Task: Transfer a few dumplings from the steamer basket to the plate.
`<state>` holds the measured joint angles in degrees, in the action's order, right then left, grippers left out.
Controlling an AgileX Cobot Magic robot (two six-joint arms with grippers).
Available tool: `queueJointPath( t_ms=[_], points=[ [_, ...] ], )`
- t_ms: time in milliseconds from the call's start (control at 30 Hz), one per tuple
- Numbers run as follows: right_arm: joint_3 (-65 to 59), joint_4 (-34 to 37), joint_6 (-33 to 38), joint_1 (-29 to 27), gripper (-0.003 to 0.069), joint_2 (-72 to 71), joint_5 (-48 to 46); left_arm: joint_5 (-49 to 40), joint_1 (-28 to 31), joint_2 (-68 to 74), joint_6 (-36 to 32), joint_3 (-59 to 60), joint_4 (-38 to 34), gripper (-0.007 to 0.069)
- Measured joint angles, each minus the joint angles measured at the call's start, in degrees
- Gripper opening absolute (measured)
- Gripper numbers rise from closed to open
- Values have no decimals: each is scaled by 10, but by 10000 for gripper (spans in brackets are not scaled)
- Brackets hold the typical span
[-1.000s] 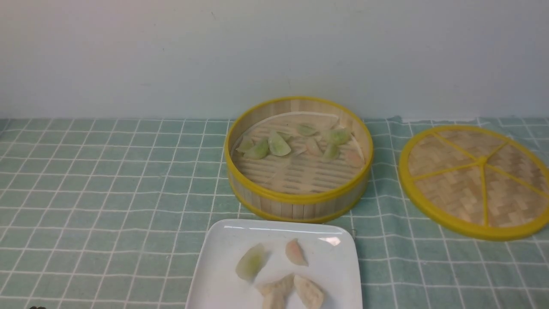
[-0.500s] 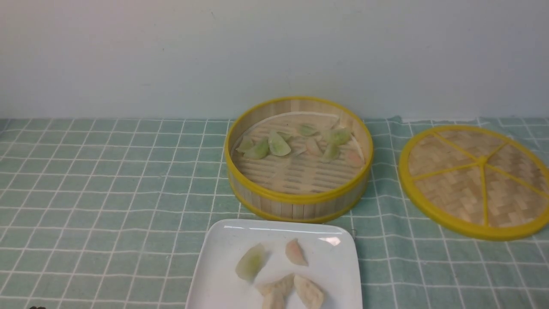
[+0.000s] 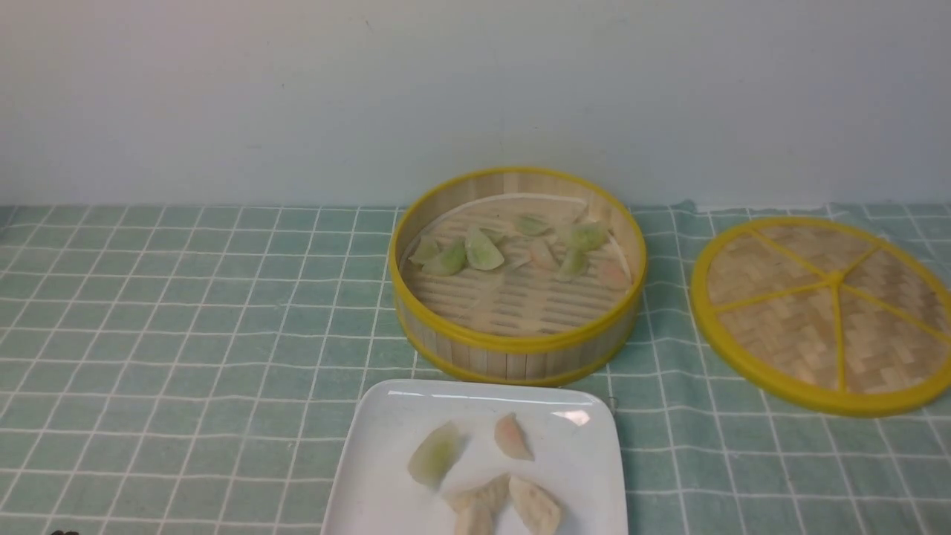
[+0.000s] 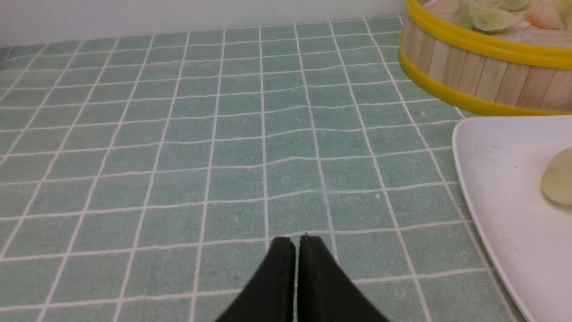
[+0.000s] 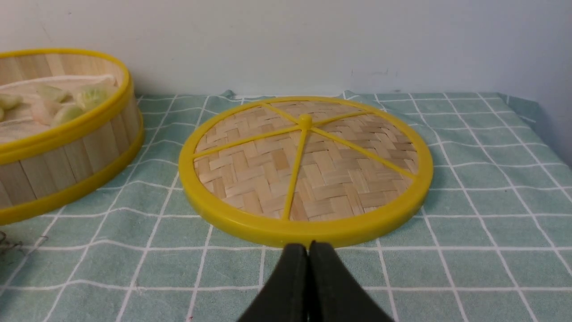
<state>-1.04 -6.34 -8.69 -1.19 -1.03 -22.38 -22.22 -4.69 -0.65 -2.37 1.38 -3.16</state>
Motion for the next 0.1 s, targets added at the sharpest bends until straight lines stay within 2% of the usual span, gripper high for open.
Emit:
queueJointPath(
  t_ms=[100],
  points=[
    [0, 0, 0, 0, -15, 0, 0, 0, 0, 0, 0, 0, 0, -6]
  ],
)
